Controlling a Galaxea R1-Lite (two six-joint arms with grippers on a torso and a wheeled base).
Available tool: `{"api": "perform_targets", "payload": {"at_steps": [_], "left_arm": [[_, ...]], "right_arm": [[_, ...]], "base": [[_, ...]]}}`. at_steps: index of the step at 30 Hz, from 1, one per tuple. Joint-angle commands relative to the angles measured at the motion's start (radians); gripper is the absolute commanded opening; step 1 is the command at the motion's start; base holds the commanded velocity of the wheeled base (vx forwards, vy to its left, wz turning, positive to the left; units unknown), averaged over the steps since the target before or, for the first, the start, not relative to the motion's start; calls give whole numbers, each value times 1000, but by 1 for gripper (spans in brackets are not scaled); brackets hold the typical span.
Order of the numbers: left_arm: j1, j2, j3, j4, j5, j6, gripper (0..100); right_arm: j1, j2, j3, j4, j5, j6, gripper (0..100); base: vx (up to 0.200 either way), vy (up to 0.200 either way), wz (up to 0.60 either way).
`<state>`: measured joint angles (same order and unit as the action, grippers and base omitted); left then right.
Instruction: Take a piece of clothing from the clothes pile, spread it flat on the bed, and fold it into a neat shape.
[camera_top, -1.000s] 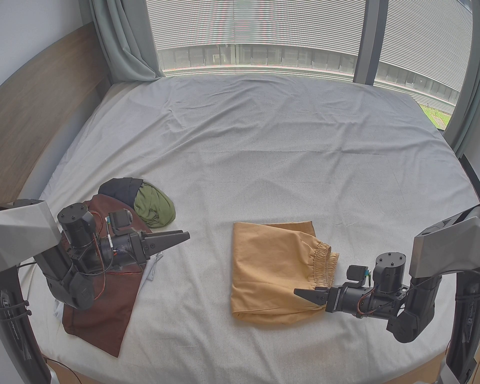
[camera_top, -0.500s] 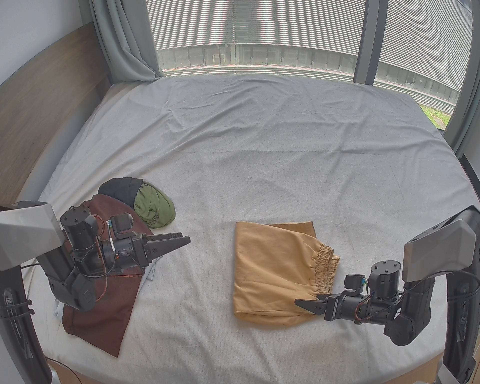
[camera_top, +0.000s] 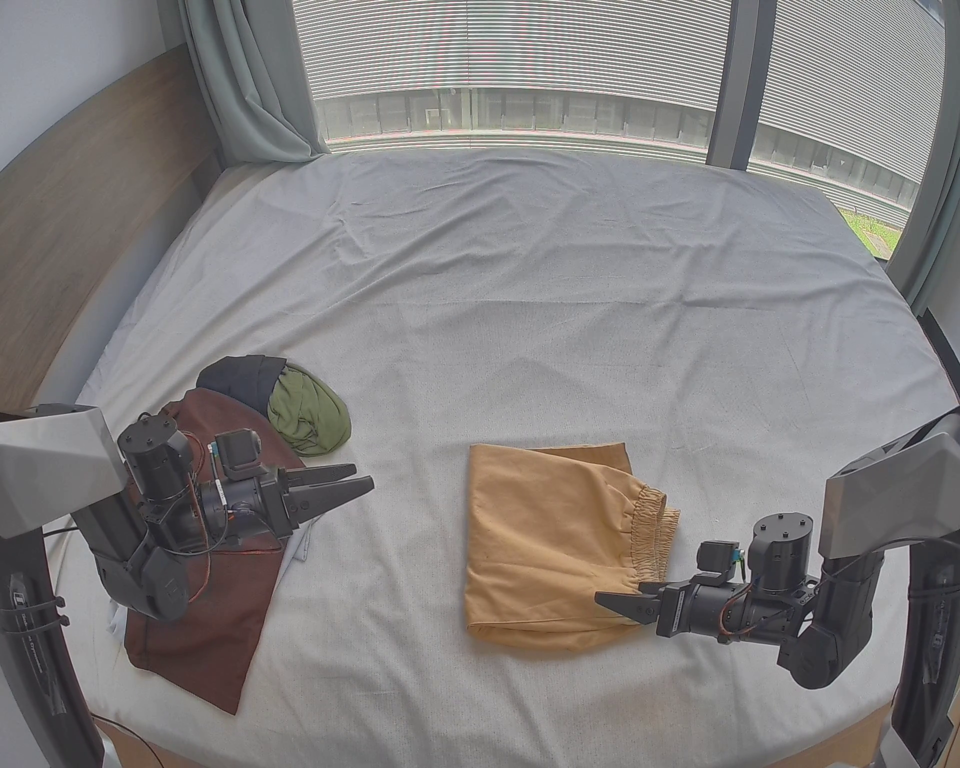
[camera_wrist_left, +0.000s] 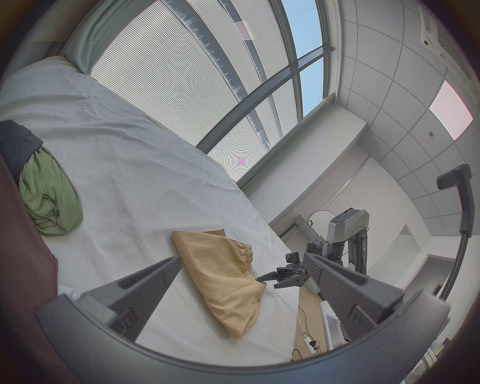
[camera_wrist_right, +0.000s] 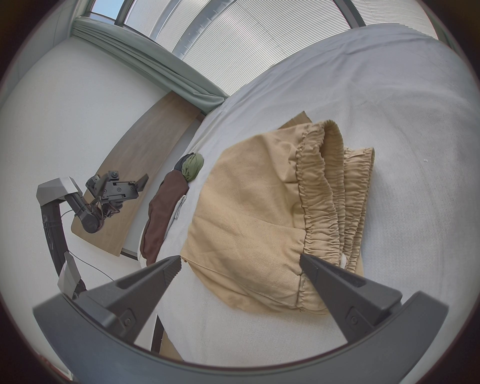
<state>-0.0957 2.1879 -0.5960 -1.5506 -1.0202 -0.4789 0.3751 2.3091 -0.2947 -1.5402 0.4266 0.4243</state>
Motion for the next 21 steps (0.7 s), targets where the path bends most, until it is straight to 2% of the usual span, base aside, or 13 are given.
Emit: {"api": "perform_targets", "payload": {"at_steps": [1,6,10,16,21], "left_arm": [[7,-5,1,0,5,8,100],[8,-17,8,0,9,94,100],[8,-16,15,0,12,226,100],[14,-13,13,0,2,355,100],[14,-13,-2,-2,0,405,100]], "right_arm": [[2,-54,3,-3,4,-1,100],[-7,-85,5,-3,4,1,100],[-36,-91,2,-3,3,-1,100],[-68,-86,0,-3,1,-7,100],[-81,-89,2,-3,1,-12,100]], "base": [[0,0,0],[0,0,0],[0,0,0],[0,0,0],[0,0,0]]}}
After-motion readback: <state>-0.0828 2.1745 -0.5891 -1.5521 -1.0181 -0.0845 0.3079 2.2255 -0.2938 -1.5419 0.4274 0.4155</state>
